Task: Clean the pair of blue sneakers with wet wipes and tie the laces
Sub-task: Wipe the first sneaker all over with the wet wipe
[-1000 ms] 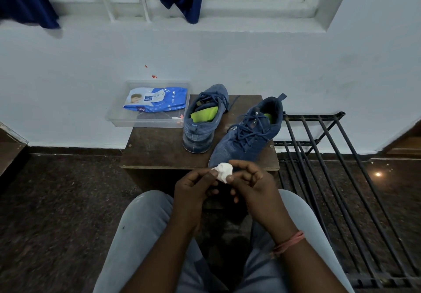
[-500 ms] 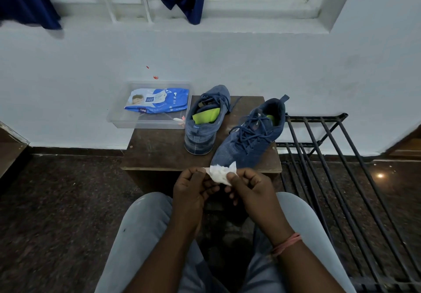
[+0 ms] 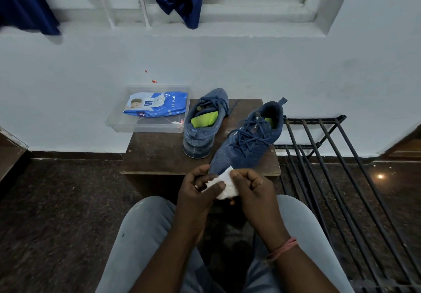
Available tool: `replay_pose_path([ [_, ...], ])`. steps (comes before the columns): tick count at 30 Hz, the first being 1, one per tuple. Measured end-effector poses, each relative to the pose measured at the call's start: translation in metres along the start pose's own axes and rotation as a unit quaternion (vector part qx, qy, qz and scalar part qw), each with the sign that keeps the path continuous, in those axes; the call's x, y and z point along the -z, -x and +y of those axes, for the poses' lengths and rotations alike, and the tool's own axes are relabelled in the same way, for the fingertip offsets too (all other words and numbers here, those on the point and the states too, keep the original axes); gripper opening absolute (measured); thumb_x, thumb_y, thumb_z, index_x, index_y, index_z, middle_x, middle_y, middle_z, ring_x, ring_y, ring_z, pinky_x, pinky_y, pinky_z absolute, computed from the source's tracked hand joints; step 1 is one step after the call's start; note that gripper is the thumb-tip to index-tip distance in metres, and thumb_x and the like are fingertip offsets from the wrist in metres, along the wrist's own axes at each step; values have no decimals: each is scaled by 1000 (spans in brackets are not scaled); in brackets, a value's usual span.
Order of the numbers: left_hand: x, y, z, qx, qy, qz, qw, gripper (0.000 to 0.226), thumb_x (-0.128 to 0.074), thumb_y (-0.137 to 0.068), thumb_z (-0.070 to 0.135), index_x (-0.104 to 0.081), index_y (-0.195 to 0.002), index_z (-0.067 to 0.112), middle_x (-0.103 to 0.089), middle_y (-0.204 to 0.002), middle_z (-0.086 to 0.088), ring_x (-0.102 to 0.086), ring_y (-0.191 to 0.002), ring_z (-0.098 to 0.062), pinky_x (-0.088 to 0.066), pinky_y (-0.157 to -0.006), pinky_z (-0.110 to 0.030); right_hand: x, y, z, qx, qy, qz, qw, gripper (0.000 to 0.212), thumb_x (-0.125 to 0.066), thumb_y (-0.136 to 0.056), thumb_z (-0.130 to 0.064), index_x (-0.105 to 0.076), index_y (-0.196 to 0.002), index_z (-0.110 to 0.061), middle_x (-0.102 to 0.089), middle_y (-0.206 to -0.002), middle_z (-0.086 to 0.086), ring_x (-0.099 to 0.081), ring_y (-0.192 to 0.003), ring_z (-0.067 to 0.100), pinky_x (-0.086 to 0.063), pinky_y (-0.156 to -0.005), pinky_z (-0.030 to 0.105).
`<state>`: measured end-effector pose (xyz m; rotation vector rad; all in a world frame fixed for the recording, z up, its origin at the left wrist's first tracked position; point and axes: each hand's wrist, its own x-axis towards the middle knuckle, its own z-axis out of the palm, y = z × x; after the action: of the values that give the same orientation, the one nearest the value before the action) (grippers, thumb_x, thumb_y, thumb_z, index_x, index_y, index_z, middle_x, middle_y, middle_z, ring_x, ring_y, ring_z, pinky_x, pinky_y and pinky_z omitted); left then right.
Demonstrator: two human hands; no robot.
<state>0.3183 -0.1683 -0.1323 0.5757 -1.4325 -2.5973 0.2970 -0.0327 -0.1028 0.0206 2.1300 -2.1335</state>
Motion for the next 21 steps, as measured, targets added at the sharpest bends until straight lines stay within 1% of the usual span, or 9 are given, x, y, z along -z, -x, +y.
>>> replay_pose_path([
  [3,4,2,1,32,46,-77,996,83,-85,-52,6,-58,-131,7,-71,-99,-11,-69,-90,-21,-59,-77,-35,0,-2,1,-42,-34,31,998,23,-63,-98,-24,-72,-90,-6,-68,-62,15,-55,-43,21,-44,-42,27],
  [6,6,7,2,68,51,-158,984,80,-82,-59,-1,-57,-135,7,-70,-108,-13,-67,-102,-24,-57,-88,-41,5,-6,5,-99,-81,75,989,38,-59,-98,-40,-73,-88,-7,-66,-64,21,-54,-45,25,-42,-43,26],
  [8,3,9,1,82,42,-161,983,73,-81,-64,-1,-59,-134,6,-69,-111,-14,-67,-105,-29,-55,-90,-47,8,-7,6,-101,-89,73,988,43,-58,-97,-47,-73,-90,-7,-66,-68,24,-58,-54,28,-45,-48,31],
  [10,-1,8,1,77,20,-125,989,59,-78,-71,0,-63,-128,6,-70,-108,-15,-68,-101,-31,-57,-87,-47,8,-8,4,-84,-82,44,992,43,-59,-92,-47,-71,-97,-6,-68,-71,18,-61,-56,27,-48,-47,31],
  [12,-3,7,3,65,12,-86,994,47,-78,-75,0,-66,-120,4,-72,-104,-18,-71,-93,-32,-60,-82,-44,7,-8,0,-77,-114,-6,990,42,-67,-82,-40,-67,-111,-9,-73,-83,16,-67,-65,26,-54,-51,32],
  [14,-3,6,5,52,19,-47,997,40,-80,-76,0,-66,-113,2,-73,-102,-20,-73,-90,-31,-62,-78,-40,6,-9,1,-69,-140,-63,986,55,-76,-76,-23,-59,-127,-14,-74,-101,18,-73,-86,30,-60,-70,38],
  [16,-1,7,10,36,33,-26,998,30,-72,-77,5,-66,-107,1,-73,-100,-18,-72,-88,-29,-62,-76,-37,5,-8,4,-51,-135,-111,983,71,-77,-75,-5,-50,-139,-18,-73,-112,19,-71,-103,34,-59,-86,44],
  [19,2,5,10,25,57,-17,998,19,-66,-81,6,-65,-99,2,-73,-94,-15,-72,-83,-24,-62,-72,-33,4,-9,7,-36,-127,-140,981,78,-69,-81,14,-42,-146,-21,-72,-117,19,-68,-110,35,-57,-93,47],
  [21,2,5,9,43,79,-18,996,17,-64,-80,5,-64,-97,2,-72,-90,-14,-72,-79,-22,-61,-68,-31,3,-9,7,-30,-128,-143,981,77,-66,-83,17,-41,-146,-20,-72,-115,20,-69,-108,35,-57,-92,46],
])
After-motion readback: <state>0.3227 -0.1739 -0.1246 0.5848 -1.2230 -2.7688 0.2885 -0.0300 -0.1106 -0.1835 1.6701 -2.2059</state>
